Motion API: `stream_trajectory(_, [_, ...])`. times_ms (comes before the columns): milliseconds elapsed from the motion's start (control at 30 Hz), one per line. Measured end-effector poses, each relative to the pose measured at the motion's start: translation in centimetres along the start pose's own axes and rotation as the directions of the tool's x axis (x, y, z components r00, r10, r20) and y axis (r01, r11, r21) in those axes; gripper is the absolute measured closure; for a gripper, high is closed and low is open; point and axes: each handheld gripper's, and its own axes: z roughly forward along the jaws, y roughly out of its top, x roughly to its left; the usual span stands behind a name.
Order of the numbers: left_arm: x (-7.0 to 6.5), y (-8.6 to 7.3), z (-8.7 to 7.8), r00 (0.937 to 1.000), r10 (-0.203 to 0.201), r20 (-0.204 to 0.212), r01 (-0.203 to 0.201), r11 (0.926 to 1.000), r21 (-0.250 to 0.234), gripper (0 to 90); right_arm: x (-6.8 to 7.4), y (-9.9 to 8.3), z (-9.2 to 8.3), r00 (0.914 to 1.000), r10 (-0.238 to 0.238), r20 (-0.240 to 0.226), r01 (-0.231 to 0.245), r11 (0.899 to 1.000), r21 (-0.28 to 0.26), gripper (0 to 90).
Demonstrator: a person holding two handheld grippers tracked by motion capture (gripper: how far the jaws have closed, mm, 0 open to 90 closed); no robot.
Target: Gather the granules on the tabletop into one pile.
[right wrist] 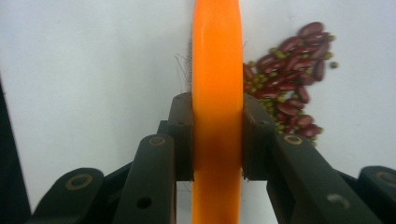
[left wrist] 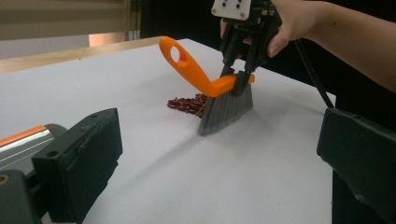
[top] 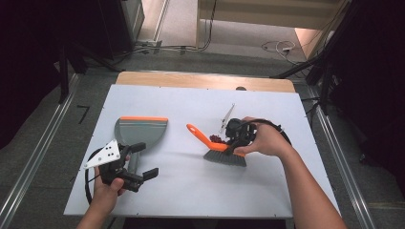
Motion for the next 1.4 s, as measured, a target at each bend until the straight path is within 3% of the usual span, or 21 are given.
stream_trajectory(67, [0.0, 0.0, 0.0, 1.0, -0.001, 0.0, 0.001, 1.0, -0.001, 1.0, -0.2, 0.1, -0.1, 0.9998, 0.021, 0.007, -0.021, 1.0, -0.003, 68.5])
stream_trajectory(367, [0.0, -0.2, 0.0, 0.9999, 0.011, -0.009, -0.011, 0.9999, -0.003, 1.0, -1.4, 0.4, 0.0, 0.9997, 0.023, 0.003, -0.023, 1.0, -0.009, 68.5])
stream_trajectory(767, [0.1, -0.2, -0.3, 0.9998, -0.003, -0.018, 0.003, 0.9996, -0.027, 0.8, -2.3, 0.9, -0.3, 0.9983, 0.049, 0.032, -0.049, 0.999, -0.001, 68.5])
stream_trajectory(1067, [0.2, -0.2, -0.4, 0.9996, -0.002, -0.028, 0.001, 0.9996, -0.028, 0.2, -2.4, 1.0, -0.4, 0.9966, 0.063, 0.052, -0.062, 0.998, -0.018, 68.5])
stream_trajectory(1233, [0.2, -0.2, -0.4, 0.9995, -0.002, -0.03, 0.001, 0.9997, -0.026, 0.2, -2.0, 0.9, -1.5, 0.9962, 0.077, 0.039, -0.075, 0.996, -0.053, 68.6])
stream_trajectory(1300, [0.2, -0.2, -0.4, 0.9995, -0.001, -0.031, 0.0, 0.9997, -0.026, 0.2, -1.8, 0.7, -2.3, 0.9933, 0.109, 0.037, -0.107, 0.992, -0.066, 68.6])
stream_trajectory(1400, [0.2, -0.2, -0.4, 0.9994, -0.001, -0.035, 0.0, 0.9995, -0.032, 0.2, -1.6, 0.2, -3.4, 0.986, 0.148, 0.077, -0.141, 0.986, -0.084, 68.6])
